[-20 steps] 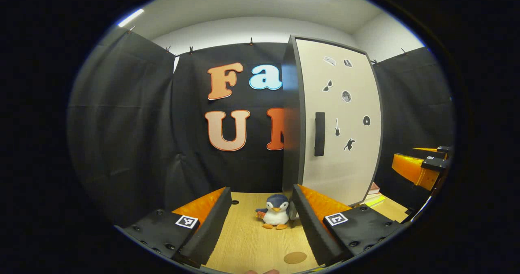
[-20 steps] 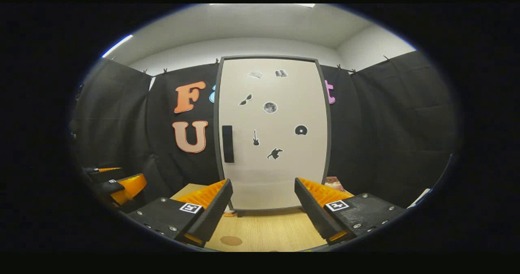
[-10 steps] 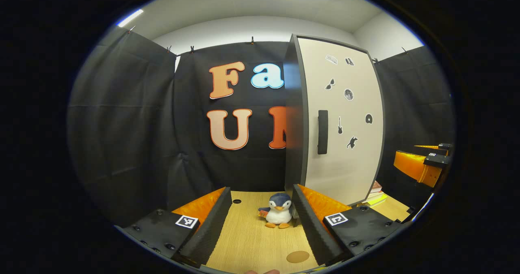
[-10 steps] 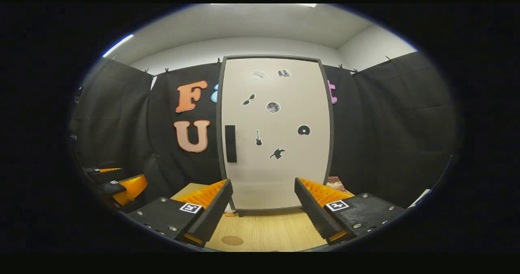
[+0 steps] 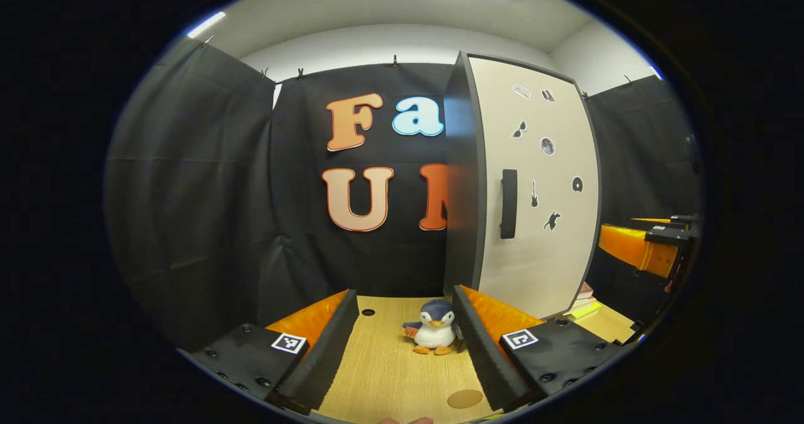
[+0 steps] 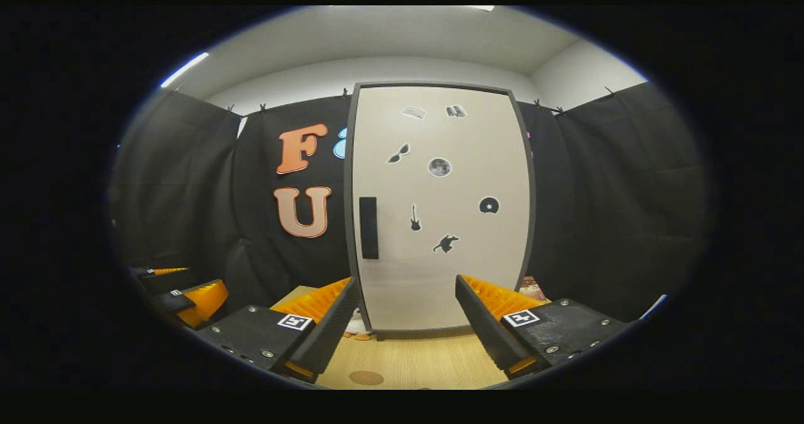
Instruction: Open the cabinet door with the right hand, grasp the bottle in the cabinet with the left hand and place it on the coaster, then close the cabinet door with the right hand.
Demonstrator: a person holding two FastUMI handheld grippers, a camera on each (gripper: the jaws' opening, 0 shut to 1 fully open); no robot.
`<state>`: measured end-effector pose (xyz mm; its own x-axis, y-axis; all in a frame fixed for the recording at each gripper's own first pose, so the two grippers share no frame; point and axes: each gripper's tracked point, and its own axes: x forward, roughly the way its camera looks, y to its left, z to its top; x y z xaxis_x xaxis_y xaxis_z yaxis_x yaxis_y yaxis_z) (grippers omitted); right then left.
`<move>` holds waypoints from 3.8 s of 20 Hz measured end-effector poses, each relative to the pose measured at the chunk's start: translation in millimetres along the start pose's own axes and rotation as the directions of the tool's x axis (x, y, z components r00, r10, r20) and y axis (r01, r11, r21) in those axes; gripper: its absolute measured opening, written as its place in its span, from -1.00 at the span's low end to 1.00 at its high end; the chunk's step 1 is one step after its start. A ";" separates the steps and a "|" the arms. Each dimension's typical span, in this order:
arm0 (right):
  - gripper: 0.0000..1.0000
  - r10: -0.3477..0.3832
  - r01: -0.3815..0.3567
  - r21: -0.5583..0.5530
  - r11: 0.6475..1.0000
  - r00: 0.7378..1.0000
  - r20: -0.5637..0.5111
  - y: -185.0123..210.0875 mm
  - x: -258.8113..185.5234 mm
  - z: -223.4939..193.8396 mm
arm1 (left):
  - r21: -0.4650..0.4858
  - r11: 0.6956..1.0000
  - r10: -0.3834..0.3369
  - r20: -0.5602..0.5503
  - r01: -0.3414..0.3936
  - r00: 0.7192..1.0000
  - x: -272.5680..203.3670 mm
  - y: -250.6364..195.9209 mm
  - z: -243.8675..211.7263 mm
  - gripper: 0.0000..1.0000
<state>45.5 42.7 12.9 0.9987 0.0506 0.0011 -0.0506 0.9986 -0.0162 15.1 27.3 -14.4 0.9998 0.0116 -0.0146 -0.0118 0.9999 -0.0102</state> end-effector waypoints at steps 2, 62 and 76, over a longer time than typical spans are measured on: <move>0.89 0.009 -0.009 -0.012 1.000 1.000 0.001 8.3 15.0 3.9 | -0.004 1.000 0.002 -0.009 -0.002 1.000 5.9 4.9 -3.8 0.94; -0.68 0.024 -0.027 0.115 0.993 0.999 0.022 -7.0 116.3 10.4 | 0.079 0.996 -0.031 -0.053 0.035 0.998 -47.9 -55.4 -16.2 0.99; -0.67 -0.071 0.068 0.092 0.993 0.997 0.023 -93.7 81.4 6.9 | 0.045 0.996 -0.075 -0.089 0.079 0.993 -91.1 -147.5 -30.6 1.00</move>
<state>131.4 -46.6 21.4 0.9995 -0.0197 0.0248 0.0178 0.9969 0.0761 -74.7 -121.5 -42.2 0.9927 -0.0646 -0.1023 0.0683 0.9971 0.0333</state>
